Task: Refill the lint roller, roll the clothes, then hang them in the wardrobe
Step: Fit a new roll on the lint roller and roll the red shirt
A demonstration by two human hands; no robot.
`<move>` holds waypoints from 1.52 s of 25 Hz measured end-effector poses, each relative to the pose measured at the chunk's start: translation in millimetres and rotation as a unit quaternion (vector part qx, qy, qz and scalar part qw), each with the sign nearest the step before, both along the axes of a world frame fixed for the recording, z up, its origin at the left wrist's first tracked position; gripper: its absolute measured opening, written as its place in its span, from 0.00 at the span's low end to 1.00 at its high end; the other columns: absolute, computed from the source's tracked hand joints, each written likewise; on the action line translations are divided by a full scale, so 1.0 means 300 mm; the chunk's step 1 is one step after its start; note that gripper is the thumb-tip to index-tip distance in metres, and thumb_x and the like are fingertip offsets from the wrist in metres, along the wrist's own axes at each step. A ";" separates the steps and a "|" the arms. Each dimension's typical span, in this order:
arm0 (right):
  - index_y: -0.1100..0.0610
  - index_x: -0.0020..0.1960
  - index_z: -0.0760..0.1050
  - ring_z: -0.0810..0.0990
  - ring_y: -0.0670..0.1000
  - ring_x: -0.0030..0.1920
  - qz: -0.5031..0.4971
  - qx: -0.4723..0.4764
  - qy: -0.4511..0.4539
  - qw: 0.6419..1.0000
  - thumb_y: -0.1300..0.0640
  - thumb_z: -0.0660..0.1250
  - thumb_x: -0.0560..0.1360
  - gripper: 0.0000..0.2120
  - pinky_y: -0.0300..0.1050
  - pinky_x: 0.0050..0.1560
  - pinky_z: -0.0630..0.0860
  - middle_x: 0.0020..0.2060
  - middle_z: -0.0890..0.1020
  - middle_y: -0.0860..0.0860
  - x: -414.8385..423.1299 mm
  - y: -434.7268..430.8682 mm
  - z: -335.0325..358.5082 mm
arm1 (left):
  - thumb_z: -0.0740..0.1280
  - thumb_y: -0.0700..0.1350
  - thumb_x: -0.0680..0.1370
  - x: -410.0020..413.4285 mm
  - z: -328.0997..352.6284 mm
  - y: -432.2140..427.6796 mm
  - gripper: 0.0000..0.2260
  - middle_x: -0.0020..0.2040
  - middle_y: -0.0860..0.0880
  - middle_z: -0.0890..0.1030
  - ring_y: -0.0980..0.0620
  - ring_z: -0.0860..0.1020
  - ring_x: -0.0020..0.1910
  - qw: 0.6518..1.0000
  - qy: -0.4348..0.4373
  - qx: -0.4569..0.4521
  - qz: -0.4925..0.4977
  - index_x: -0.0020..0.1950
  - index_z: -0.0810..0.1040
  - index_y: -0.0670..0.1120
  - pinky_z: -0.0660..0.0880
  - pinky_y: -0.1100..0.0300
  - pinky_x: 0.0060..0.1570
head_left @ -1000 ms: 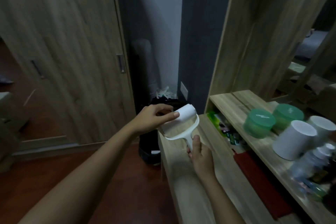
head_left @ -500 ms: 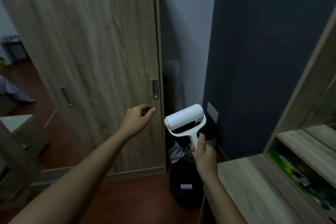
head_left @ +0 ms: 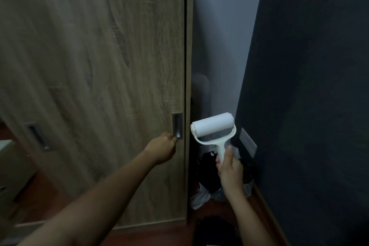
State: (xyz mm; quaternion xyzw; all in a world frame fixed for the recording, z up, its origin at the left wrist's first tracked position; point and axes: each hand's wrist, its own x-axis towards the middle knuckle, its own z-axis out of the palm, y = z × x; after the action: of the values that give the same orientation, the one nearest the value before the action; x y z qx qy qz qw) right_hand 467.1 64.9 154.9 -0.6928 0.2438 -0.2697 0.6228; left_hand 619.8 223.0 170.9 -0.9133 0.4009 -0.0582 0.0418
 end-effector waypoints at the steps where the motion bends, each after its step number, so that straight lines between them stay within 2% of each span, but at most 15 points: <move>1: 0.53 0.33 0.75 0.78 0.54 0.34 0.007 0.004 -0.007 1.000 0.43 0.49 0.79 0.24 0.52 0.42 0.76 0.29 0.79 0.53 0.062 -0.011 0.014 | 0.59 0.44 0.79 0.060 -0.015 -0.022 0.16 0.59 0.42 0.75 0.44 0.74 0.57 0.998 -0.032 0.037 -0.027 0.65 0.72 0.41 0.74 0.53 0.52; 3: 0.53 0.32 0.73 0.75 0.54 0.32 0.019 -0.005 -0.019 1.000 0.41 0.48 0.76 0.24 0.50 0.37 0.73 0.28 0.76 0.53 0.182 -0.041 0.039 | 0.64 0.44 0.73 0.186 -0.041 -0.067 0.13 0.50 0.44 0.81 0.46 0.79 0.47 0.982 -0.123 0.113 -0.087 0.54 0.81 0.43 0.77 0.56 0.44; 4: 0.54 0.32 0.72 0.74 0.53 0.30 0.022 -0.006 -0.022 0.999 0.40 0.47 0.74 0.25 0.48 0.34 0.71 0.27 0.75 0.54 0.239 -0.057 0.043 | 0.63 0.45 0.71 0.241 -0.046 -0.086 0.12 0.45 0.46 0.83 0.47 0.80 0.43 0.970 -0.150 0.154 -0.117 0.47 0.84 0.44 0.78 0.58 0.43; 5: 0.55 0.32 0.71 0.72 0.53 0.29 0.023 0.000 -0.024 0.999 0.40 0.47 0.74 0.25 0.46 0.33 0.69 0.26 0.74 0.54 0.283 -0.068 0.044 | 0.60 0.45 0.71 0.291 -0.052 -0.100 0.14 0.42 0.46 0.83 0.48 0.81 0.42 0.958 -0.161 0.189 -0.145 0.43 0.85 0.46 0.78 0.58 0.44; 7: 0.56 0.32 0.72 0.72 0.52 0.29 0.019 0.025 -0.021 0.999 0.43 0.48 0.76 0.24 0.46 0.33 0.68 0.27 0.74 0.54 0.348 -0.087 0.030 | 0.54 0.45 0.72 0.372 -0.081 -0.108 0.19 0.42 0.47 0.85 0.47 0.83 0.45 0.937 -0.190 0.234 -0.178 0.40 0.86 0.47 0.78 0.56 0.51; 10: 0.53 0.34 0.73 0.73 0.50 0.31 0.012 0.049 -0.010 0.999 0.47 0.49 0.80 0.22 0.45 0.35 0.69 0.28 0.75 0.52 0.404 -0.106 0.005 | 0.56 0.47 0.71 0.452 -0.089 -0.123 0.18 0.42 0.50 0.85 0.50 0.83 0.45 0.917 -0.196 0.266 -0.224 0.37 0.86 0.49 0.77 0.56 0.55; 13: 0.54 0.33 0.72 0.74 0.52 0.32 0.002 0.058 -0.004 0.998 0.47 0.49 0.80 0.23 0.48 0.37 0.70 0.29 0.76 0.53 0.441 -0.101 -0.016 | 0.69 0.52 0.70 0.500 -0.114 -0.123 0.07 0.46 0.53 0.84 0.52 0.80 0.49 0.902 -0.188 0.283 -0.268 0.39 0.85 0.53 0.75 0.55 0.59; 14: 0.54 0.34 0.73 0.75 0.53 0.33 -0.002 0.061 -0.005 0.998 0.46 0.49 0.80 0.23 0.49 0.38 0.71 0.30 0.76 0.53 0.453 -0.093 -0.014 | 0.69 0.52 0.70 0.505 -0.123 -0.119 0.07 0.47 0.54 0.83 0.52 0.80 0.48 0.897 -0.201 0.277 -0.279 0.40 0.85 0.53 0.75 0.56 0.58; 17: 0.54 0.35 0.73 0.76 0.52 0.35 -0.021 0.078 -0.025 0.996 0.48 0.50 0.81 0.21 0.47 0.39 0.73 0.32 0.77 0.53 0.480 -0.049 0.014 | 0.56 0.48 0.74 0.523 -0.128 -0.092 0.17 0.44 0.55 0.82 0.53 0.79 0.44 0.902 -0.201 0.242 -0.294 0.41 0.85 0.52 0.76 0.60 0.52; 19: 0.55 0.34 0.72 0.75 0.50 0.33 -0.032 0.076 -0.036 0.996 0.49 0.50 0.81 0.22 0.43 0.36 0.72 0.30 0.76 0.52 0.490 -0.001 0.035 | 0.56 0.47 0.74 0.534 -0.124 -0.059 0.17 0.44 0.54 0.82 0.53 0.78 0.43 0.895 -0.215 0.238 -0.310 0.42 0.85 0.51 0.76 0.60 0.50; 23: 0.53 0.33 0.72 0.74 0.48 0.30 -0.055 0.070 -0.051 0.995 0.50 0.50 0.81 0.22 0.43 0.34 0.69 0.27 0.75 0.50 0.514 0.135 0.056 | 0.51 0.45 0.73 0.578 -0.112 0.077 0.21 0.41 0.53 0.82 0.52 0.78 0.40 0.886 -0.229 0.243 -0.321 0.39 0.85 0.49 0.76 0.60 0.45; 27: 0.53 0.33 0.72 0.73 0.46 0.27 -0.025 0.046 -0.054 0.997 0.48 0.49 0.81 0.23 0.40 0.30 0.69 0.27 0.74 0.51 0.561 0.287 0.059 | 0.55 0.46 0.74 0.633 -0.122 0.264 0.17 0.39 0.53 0.81 0.52 0.78 0.39 0.885 -0.234 0.230 -0.330 0.37 0.84 0.50 0.75 0.61 0.42; 30: 0.58 0.33 0.72 0.71 0.41 0.23 0.004 0.026 -0.041 0.999 0.47 0.47 0.80 0.25 0.34 0.25 0.67 0.25 0.72 0.51 0.615 0.425 0.055 | 0.55 0.46 0.75 0.677 -0.121 0.462 0.17 0.41 0.53 0.82 0.53 0.78 0.40 0.885 -0.234 0.225 -0.334 0.38 0.84 0.50 0.74 0.60 0.40; 33: 0.57 0.31 0.71 0.68 0.43 0.21 0.028 0.028 -0.039 0.998 0.47 0.47 0.80 0.26 0.36 0.25 0.65 0.22 0.70 0.51 0.679 0.570 0.044 | 0.55 0.45 0.75 0.721 -0.104 0.687 0.17 0.40 0.53 0.81 0.52 0.77 0.40 0.888 -0.240 0.217 -0.325 0.35 0.83 0.50 0.72 0.59 0.42; 38: 0.57 0.29 0.71 0.67 0.43 0.21 0.065 0.020 -0.045 0.997 0.48 0.48 0.81 0.27 0.40 0.28 0.63 0.20 0.68 0.49 0.752 0.744 0.030 | 0.58 0.46 0.74 0.785 -0.097 1.009 0.14 0.41 0.54 0.80 0.50 0.72 0.44 0.880 -0.262 0.264 -0.296 0.36 0.81 0.51 0.67 0.58 0.46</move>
State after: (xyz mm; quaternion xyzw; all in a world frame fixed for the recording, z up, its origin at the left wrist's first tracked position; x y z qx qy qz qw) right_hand 692.7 288.1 163.9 -0.6814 0.1755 -0.2548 0.6633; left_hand 855.3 525.7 141.7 -0.6584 0.6276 -0.1974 0.3655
